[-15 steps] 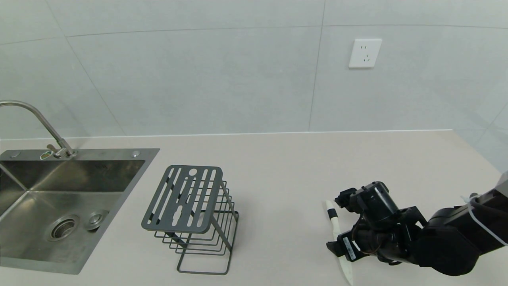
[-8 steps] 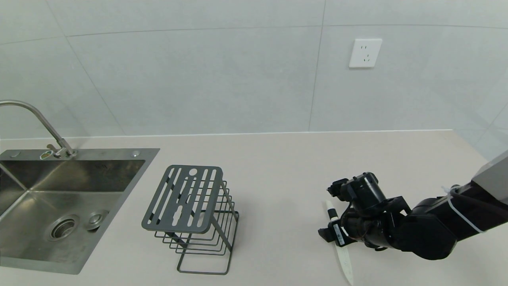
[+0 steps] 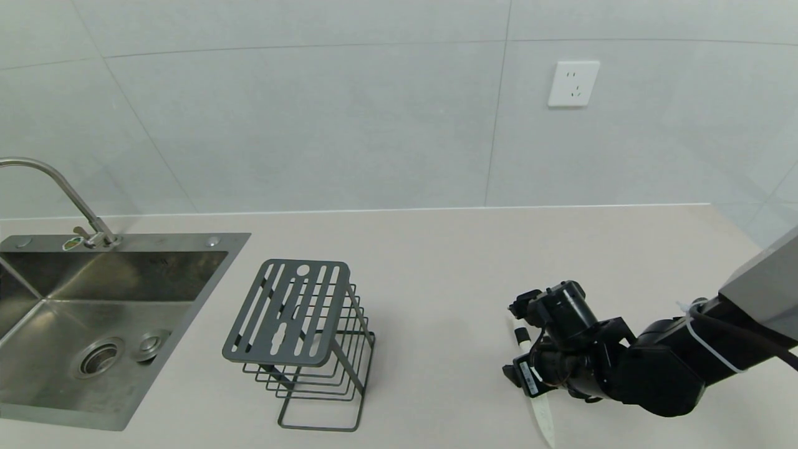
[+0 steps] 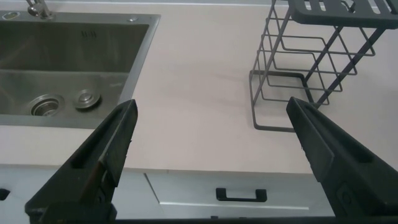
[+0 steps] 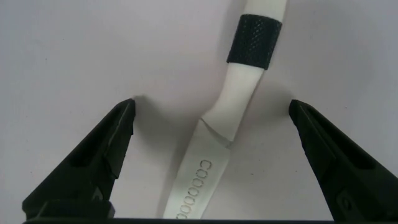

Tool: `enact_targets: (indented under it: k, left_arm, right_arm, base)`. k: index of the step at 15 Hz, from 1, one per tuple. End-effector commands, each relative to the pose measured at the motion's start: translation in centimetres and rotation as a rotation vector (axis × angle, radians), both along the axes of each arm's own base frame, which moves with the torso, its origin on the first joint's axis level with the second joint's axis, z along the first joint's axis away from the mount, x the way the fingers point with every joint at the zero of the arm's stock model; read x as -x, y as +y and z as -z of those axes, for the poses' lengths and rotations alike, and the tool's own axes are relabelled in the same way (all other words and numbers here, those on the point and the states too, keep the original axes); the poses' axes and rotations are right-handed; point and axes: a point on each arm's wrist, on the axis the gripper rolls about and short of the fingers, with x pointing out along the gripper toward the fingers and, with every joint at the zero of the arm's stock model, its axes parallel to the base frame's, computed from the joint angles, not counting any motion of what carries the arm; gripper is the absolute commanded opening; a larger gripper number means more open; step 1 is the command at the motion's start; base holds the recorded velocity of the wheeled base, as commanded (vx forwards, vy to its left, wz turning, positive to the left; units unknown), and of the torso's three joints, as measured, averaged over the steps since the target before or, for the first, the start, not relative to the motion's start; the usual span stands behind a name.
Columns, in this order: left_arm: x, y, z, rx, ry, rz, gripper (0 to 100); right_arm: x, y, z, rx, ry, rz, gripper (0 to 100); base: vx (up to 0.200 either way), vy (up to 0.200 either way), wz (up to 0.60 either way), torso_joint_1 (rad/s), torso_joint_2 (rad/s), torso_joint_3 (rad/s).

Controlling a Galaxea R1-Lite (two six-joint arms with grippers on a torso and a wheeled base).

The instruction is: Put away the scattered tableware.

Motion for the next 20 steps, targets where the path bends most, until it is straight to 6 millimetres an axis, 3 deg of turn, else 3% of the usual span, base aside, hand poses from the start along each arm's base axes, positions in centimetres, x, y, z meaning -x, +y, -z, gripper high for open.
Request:
enact_targets:
  k: [1, 4, 7, 11, 13, 16, 18, 20]
  left_arm:
    - [0.0, 0.0, 0.0, 0.001, 0.001, 0.0, 100]
    - [0.0, 0.0, 0.0, 0.001, 0.001, 0.0, 100]
    - [0.0, 0.0, 0.0, -0.001, 0.001, 0.002, 100]
    - [0.0, -0.1, -0.2, -0.035, -0.019, 0.04, 100]
    - [0.3, -0.2, -2.4, -0.059, -0.239, 0.1, 100]
    - [0.7, -0.6, -4.5, -0.045, -0.323, 0.25, 100]
    - [0.1, -0.7, -9.1, -0.035, -0.299, 0.388, 100]
    - [-2.2, -0.9, -12.9, -0.054, -0.277, 0.492, 100]
  right_arm:
    - [1.0, -0.9, 1.3, 0.037, 0.059, 0.009, 0]
    - [1.1, -1.1, 1.6, 0.042, 0.07, 0.01, 0]
    - [-0.4, -0.1, -1.7, -0.049, -0.063, 0.001, 0]
    - [-0.2, 0.0, -6.5, -0.19, -0.196, -0.047, 0]
    - [0.7, -0.1, -7.7, -0.3, -0.278, -0.135, 0]
    - [2.0, -0.7, -8.5, -0.391, -0.399, -0.295, 0]
    - [3.7, -1.5, -9.7, -0.445, -0.487, -0.455, 0]
    - [4.9, -2.1, -10.9, -0.49, -0.568, -0.585, 0]
  base:
    - [0.0, 0.0, 0.0, 0.0, 0.0, 0.0]
    - [0.0, 0.0, 0.0, 0.0, 0.0, 0.0]
    - [0.0, 0.0, 0.0, 0.0, 0.0, 0.0]
    - [0.0, 0.0, 0.0, 0.0, 0.0, 0.0]
    - [0.0, 0.0, 0.0, 0.0, 0.0, 0.0]
    - [0.0, 0.0, 0.0, 0.0, 0.0, 0.0]
    - [0.0, 0.0, 0.0, 0.0, 0.0, 0.0]
    - [0.0, 0.0, 0.0, 0.0, 0.0, 0.0]
